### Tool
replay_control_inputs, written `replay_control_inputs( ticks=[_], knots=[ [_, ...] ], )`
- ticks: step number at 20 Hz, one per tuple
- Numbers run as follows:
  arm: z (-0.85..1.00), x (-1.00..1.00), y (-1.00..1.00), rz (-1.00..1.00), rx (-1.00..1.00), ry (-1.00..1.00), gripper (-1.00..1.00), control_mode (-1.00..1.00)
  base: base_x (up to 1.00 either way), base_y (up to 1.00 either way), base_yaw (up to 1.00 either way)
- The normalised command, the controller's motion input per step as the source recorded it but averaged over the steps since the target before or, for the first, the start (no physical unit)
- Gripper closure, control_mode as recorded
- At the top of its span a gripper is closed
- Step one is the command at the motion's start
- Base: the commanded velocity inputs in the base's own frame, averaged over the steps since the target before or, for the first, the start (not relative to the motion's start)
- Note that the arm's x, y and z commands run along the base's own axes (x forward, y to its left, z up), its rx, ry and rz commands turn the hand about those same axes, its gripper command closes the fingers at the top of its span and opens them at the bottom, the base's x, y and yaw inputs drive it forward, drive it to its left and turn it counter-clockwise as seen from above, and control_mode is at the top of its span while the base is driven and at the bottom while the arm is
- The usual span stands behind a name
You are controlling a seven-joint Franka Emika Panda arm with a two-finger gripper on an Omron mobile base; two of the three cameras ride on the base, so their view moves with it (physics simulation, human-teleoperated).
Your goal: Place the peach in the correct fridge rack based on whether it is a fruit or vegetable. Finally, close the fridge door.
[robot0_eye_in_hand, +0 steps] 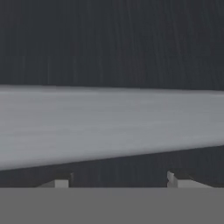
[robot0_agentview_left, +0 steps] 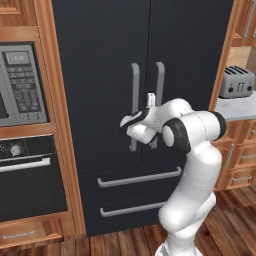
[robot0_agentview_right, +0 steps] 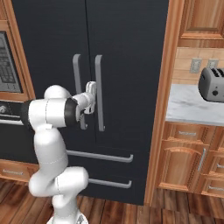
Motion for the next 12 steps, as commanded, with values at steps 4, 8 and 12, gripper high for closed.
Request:
replay_control_inputs(
  ticks=[4,8,12],
  knots=[
    [0.0,0.66,-0.25,0.0,0.07,0.01,-1.0,-1.0,0.0,0.0,0.0],
    [0.0,0.57,-0.22,0.0,0.08,0.01,-1.0,-1.0,0.0,0.0,0.0],
    [0.0,0.45,-0.15,0.0,0.06,0.03,-1.0,-1.0,0.0,0.0,0.0]
  ],
)
